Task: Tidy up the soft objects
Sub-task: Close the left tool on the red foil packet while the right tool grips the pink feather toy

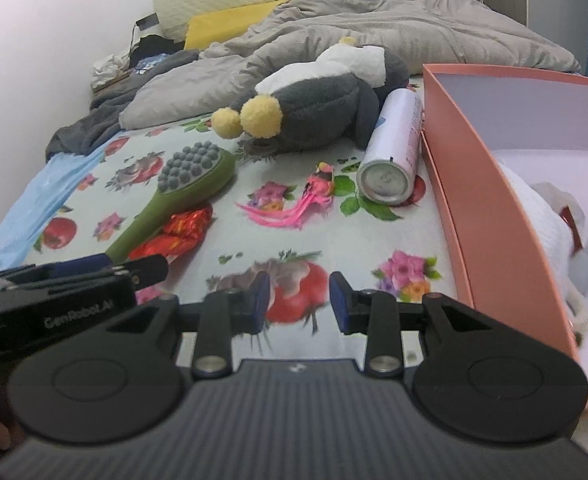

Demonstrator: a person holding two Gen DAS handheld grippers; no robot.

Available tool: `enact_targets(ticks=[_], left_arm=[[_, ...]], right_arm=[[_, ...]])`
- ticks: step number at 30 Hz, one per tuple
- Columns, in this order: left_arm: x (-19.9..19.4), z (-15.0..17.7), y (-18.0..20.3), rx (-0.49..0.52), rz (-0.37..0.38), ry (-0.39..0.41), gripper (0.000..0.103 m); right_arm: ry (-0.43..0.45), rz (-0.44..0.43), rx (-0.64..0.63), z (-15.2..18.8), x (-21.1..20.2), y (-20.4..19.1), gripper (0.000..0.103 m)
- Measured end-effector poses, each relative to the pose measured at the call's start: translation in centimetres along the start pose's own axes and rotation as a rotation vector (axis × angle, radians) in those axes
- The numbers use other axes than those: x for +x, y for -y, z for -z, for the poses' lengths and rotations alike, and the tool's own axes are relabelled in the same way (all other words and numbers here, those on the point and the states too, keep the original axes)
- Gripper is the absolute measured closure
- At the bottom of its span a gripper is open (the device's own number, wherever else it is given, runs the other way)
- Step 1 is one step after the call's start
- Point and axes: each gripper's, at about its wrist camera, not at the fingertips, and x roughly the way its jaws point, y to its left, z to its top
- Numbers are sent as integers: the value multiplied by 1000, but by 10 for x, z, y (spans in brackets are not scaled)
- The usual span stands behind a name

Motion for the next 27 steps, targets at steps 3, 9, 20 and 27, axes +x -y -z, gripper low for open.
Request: enact_targets(ticks=[3, 9, 20, 27], left_arm=[[17, -7, -7, -16, -6, -10, 36], [53, -9, -22, -42, -22, -32, 34], [95, -19, -26, 20, -44, -29, 34], [106, -23, -23, 71, -56, -17, 34]], right_arm=[[5, 3, 6, -9, 16, 2, 67], [4, 1, 9, -17, 48, 4, 67], [25, 20, -1, -36, 102, 6, 67], [74, 45, -28, -56, 120, 0, 67]])
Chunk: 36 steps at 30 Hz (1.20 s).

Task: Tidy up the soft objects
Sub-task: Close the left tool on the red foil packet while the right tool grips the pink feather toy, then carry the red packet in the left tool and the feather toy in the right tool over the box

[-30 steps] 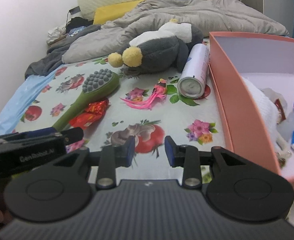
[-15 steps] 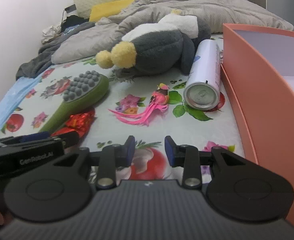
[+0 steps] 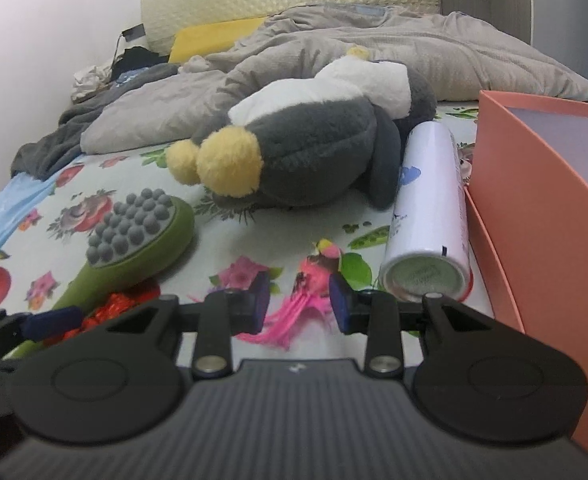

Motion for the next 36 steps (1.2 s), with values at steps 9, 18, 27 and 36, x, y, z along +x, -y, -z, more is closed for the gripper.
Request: enact_targets(ticks=[9, 18, 27, 36], left_arm=[[10, -4, 4, 36, 3, -10, 33], [19, -3, 4, 43, 3, -22, 33], [23, -2, 6, 46, -8, -28, 37], [10, -3, 3, 10, 15, -34, 43]], right_arm=[[0, 46, 1, -4, 19, -1, 67], [-17, 63, -3, 2, 31, -2, 65], [-32, 96, 1, 5, 40, 3, 73], [-32, 74, -23, 6, 29, -3, 73]])
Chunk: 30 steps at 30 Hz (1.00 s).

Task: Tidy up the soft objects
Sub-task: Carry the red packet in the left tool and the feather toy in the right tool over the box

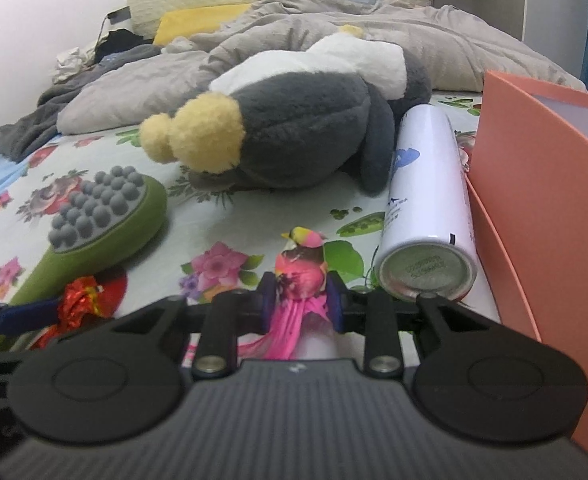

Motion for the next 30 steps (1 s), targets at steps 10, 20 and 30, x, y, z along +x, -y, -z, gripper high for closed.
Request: enact_targets(ticks=[10, 20, 30], left_arm=[[-33, 2, 5, -19, 13, 16, 43], [-90, -4, 5, -46, 11, 78, 43], [-144, 9, 1, -77, 13, 102, 43]], right_arm=[[7, -27, -18, 0, -30, -5, 73], [39, -72, -44, -4, -82, -15, 73], [73, -105, -69, 2, -143, -24, 73]])
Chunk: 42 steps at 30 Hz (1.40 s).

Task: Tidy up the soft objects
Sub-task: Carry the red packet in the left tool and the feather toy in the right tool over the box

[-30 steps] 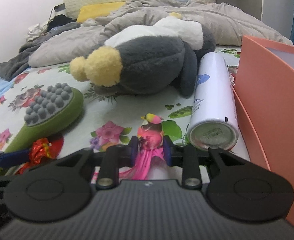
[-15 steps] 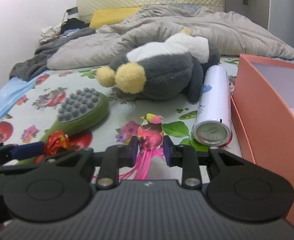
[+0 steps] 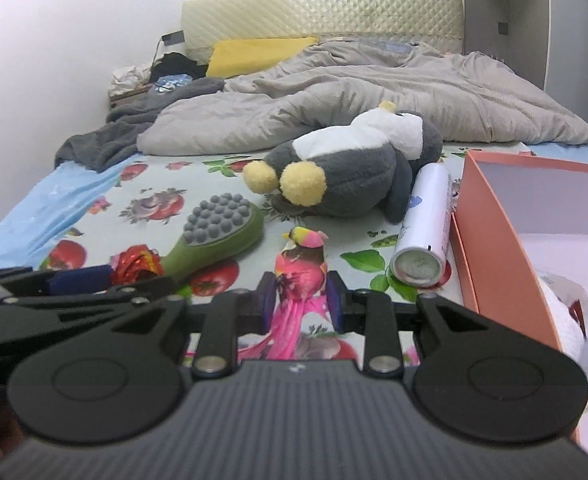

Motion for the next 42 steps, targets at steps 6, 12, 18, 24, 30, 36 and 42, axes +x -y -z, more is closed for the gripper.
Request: enact_targets(ticks=[6, 12, 18, 24, 30, 36, 42], left_arm=[[-38, 6, 3, 22, 1, 14, 43], [-71, 12, 7, 14, 14, 22, 43], [-98, 16, 18, 13, 37, 20, 43], [-120, 5, 33, 25, 59, 42, 43], [-131, -17, 57, 35, 88, 65, 43], [-136, -48, 91, 56, 133, 99, 43], [-141, -79, 136, 77, 189, 125, 43]], right_arm=[[-11, -15, 2, 8, -31, -6, 73], [-1, -30, -4, 12, -65, -14, 73], [-4, -33, -4, 22, -94, -16, 73], [19, -20, 13, 18, -120, -7, 73], [61, 7, 27, 3, -142, 13, 73], [100, 44, 50, -16, -161, 43, 73], [141, 78, 73, -38, -181, 77, 73]])
